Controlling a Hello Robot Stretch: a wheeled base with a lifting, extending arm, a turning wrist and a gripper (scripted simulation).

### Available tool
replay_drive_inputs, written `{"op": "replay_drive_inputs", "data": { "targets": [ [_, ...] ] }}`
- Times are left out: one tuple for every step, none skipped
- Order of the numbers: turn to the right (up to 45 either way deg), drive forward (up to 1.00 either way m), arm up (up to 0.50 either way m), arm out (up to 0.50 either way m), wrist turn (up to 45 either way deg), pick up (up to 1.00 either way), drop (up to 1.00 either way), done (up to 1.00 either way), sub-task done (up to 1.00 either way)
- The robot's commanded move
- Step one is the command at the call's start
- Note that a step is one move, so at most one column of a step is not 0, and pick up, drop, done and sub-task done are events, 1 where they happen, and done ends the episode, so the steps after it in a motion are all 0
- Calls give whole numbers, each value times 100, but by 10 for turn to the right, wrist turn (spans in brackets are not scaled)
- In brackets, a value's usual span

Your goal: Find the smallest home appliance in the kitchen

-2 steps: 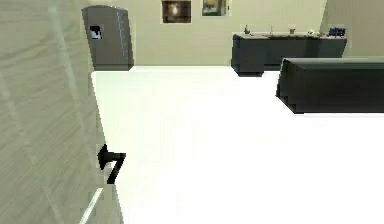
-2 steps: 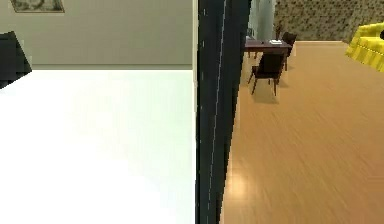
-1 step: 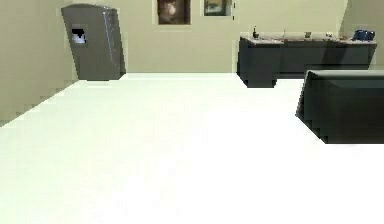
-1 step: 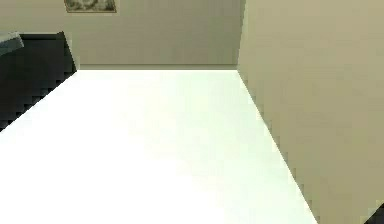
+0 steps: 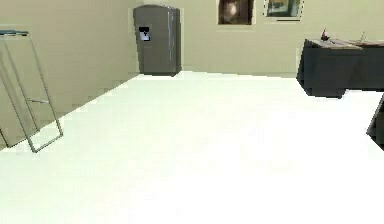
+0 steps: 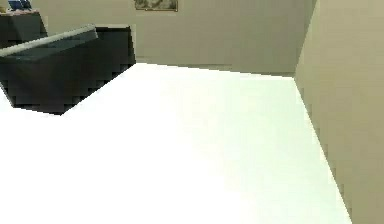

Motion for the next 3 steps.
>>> {"op": "replay_drive_inputs", "data": {
  "targets": [
    [0, 100, 0, 0, 0, 0, 0, 0, 0],
    [0, 100, 0, 0, 0, 0, 0, 0, 0],
    [0, 100, 0, 0, 0, 0, 0, 0, 0]
  ]
}}
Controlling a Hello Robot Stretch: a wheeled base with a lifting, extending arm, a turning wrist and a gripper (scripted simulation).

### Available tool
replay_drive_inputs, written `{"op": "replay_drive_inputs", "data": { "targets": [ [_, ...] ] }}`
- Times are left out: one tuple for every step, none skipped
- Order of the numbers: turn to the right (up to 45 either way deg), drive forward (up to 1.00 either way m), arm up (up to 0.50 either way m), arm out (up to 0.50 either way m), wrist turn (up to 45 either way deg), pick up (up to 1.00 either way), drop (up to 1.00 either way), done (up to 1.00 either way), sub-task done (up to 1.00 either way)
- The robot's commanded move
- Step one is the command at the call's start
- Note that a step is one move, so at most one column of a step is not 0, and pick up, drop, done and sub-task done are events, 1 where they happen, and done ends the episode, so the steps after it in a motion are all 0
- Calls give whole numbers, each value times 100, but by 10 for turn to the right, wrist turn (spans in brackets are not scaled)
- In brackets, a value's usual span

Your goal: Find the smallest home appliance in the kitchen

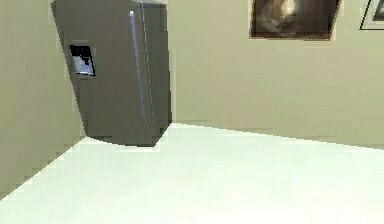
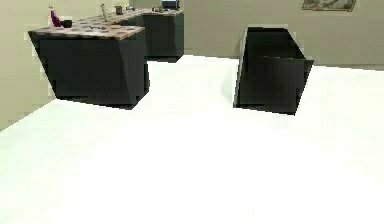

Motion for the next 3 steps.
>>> {"op": "replay_drive_inputs", "data": {
  "targets": [
    [-30, 0, 0, 0, 0, 0, 0, 0, 0],
    [0, 100, 0, 0, 0, 0, 0, 0, 0],
    [-30, 0, 0, 0, 0, 0, 0, 0, 0]
  ]
}}
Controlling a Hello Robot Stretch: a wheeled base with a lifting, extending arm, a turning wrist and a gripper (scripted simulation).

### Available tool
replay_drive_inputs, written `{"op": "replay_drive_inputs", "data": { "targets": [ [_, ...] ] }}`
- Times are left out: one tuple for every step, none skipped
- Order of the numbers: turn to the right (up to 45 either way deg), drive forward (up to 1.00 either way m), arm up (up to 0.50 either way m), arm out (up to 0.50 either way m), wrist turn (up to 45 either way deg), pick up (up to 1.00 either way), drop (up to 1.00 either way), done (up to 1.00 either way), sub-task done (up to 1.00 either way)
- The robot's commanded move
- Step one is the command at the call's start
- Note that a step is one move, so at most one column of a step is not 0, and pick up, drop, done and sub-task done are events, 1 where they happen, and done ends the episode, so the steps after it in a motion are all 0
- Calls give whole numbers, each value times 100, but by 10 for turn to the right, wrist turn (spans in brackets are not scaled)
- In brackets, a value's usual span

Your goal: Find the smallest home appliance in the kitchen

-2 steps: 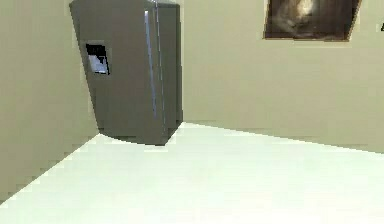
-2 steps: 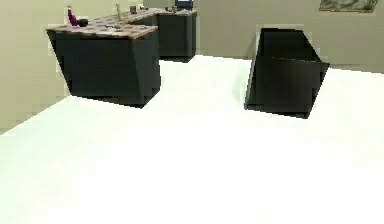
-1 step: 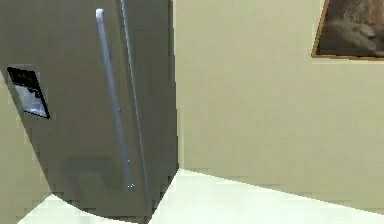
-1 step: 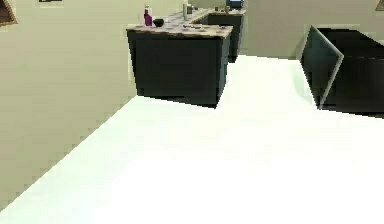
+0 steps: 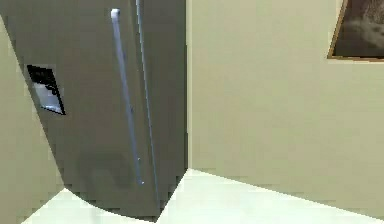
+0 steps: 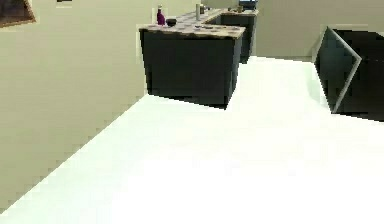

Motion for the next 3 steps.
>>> {"op": "replay_drive_inputs", "data": {
  "targets": [
    [0, 35, 0, 0, 0, 0, 0, 0, 0],
    [450, 0, 0, 0, 0, 0, 0, 0, 0],
    [450, 0, 0, 0, 0, 0, 0, 0, 0]
  ]
}}
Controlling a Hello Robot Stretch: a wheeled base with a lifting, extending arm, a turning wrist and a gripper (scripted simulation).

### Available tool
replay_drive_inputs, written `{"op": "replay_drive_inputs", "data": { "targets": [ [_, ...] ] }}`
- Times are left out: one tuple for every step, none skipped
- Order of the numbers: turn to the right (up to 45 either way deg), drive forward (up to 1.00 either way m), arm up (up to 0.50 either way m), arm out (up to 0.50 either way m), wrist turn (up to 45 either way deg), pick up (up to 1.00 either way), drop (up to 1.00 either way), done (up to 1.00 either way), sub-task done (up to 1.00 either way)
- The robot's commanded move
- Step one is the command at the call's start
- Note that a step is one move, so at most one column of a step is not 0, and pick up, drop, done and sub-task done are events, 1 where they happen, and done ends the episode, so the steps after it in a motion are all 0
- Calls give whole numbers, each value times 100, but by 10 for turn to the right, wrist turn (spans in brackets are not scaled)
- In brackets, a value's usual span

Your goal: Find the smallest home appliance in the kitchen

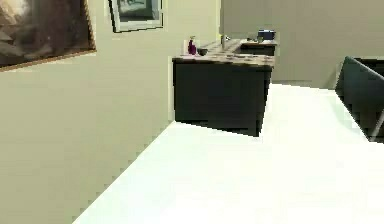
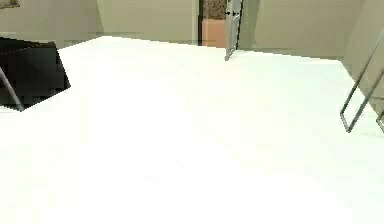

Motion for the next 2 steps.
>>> {"op": "replay_drive_inputs", "data": {
  "targets": [
    [360, 0, 0, 0, 0, 0, 0, 0, 0],
    [0, 100, 0, 0, 0, 0, 0, 0, 0]
  ]
}}
